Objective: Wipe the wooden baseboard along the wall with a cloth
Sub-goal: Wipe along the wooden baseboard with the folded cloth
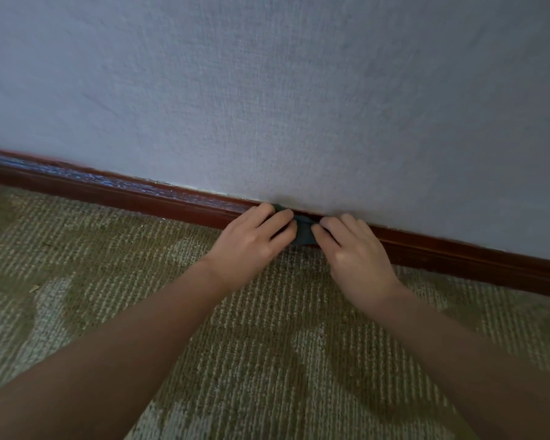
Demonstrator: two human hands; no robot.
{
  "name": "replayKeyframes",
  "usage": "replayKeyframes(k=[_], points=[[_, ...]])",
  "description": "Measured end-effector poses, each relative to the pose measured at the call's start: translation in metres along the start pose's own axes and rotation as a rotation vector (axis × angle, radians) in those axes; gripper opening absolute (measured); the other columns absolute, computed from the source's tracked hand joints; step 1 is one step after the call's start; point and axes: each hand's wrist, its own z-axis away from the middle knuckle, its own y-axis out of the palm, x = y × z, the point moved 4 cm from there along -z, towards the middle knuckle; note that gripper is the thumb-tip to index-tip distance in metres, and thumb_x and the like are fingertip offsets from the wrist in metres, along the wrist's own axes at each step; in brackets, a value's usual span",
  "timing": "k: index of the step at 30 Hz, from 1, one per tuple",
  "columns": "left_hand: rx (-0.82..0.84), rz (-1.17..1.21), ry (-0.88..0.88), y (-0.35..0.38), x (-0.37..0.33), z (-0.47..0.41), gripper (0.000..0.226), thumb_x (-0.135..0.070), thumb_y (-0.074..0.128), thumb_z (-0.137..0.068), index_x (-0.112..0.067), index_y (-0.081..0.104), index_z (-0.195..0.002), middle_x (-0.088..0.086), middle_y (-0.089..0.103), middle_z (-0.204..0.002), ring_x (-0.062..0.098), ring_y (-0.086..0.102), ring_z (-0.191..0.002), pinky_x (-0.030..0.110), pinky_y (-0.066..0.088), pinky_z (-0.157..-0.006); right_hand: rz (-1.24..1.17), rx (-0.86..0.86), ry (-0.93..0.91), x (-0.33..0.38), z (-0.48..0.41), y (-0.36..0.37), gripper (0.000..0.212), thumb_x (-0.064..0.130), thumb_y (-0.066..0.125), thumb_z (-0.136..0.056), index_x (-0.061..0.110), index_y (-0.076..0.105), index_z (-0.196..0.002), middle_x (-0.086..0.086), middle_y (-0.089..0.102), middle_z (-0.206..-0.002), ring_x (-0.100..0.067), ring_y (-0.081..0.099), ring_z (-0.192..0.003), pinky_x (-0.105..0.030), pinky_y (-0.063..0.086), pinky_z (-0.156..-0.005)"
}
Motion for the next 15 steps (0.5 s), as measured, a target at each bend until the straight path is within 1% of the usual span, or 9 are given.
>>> replayKeyframes(k=[3, 6, 11, 13, 15], points=[[-0.020, -0.009, -0.042, -0.002, -0.005, -0.003, 0.028, 0.005, 0.042, -0.081, 0.006, 0.069, -0.087, 0.020, 0.067, -0.091, 0.030, 0.063, -0.073, 0.034, 0.052, -0.065, 0.043, 0.032, -0.035, -0.001, 0.000, -0.004, 0.032, 0.000, 0.040, -0.080, -0.007, 0.069, -0.092, -0.016, 0.065, -0.080, -0.027, 0.061, -0.069, -0.033, 0.039, -0.062], [-0.052, 0.000, -0.072, -0.002, -0.017, -0.012, 0.025, 0.003, 0.044, -0.080, 0.005, 0.069, -0.083, 0.019, 0.066, -0.084, 0.028, 0.062, -0.070, 0.033, 0.048, -0.063, 0.063, 0.060, -0.048, -0.008, 0.006, -0.011, 0.033, 0.001, 0.039, -0.078, -0.007, 0.069, -0.090, -0.015, 0.065, -0.077, -0.027, 0.061, -0.067, -0.032, 0.037, -0.062], [-0.082, 0.011, 0.022, 0.007, -0.037, -0.031, 0.020, 0.004, 0.049, -0.081, 0.000, 0.068, -0.076, 0.015, 0.066, -0.079, 0.025, 0.061, -0.067, 0.031, 0.049, -0.062, 0.082, 0.084, -0.072, -0.032, 0.024, -0.020, 0.033, 0.002, 0.040, -0.080, -0.006, 0.070, -0.090, -0.016, 0.065, -0.076, -0.028, 0.062, -0.067, -0.033, 0.038, -0.063], [-0.077, 0.010, 0.066, 0.009, -0.035, -0.030, 0.022, 0.005, 0.048, -0.081, 0.000, 0.069, -0.077, 0.015, 0.066, -0.081, 0.025, 0.062, -0.069, 0.032, 0.051, -0.064, 0.064, 0.071, -0.048, -0.033, 0.025, -0.018, 0.032, 0.001, 0.041, -0.079, -0.008, 0.070, -0.088, -0.017, 0.065, -0.075, -0.028, 0.062, -0.066, -0.032, 0.034, -0.065], [-0.052, -0.005, 0.123, 0.010, -0.030, -0.029, 0.023, 0.004, 0.046, -0.083, 0.000, 0.069, -0.080, 0.015, 0.066, -0.083, 0.025, 0.062, -0.072, 0.032, 0.053, -0.068, 0.050, 0.052, -0.026, -0.031, 0.022, -0.017, 0.031, 0.001, 0.041, -0.078, -0.007, 0.070, -0.083, -0.017, 0.064, -0.073, -0.028, 0.062, -0.065, -0.033, 0.037, -0.063]])
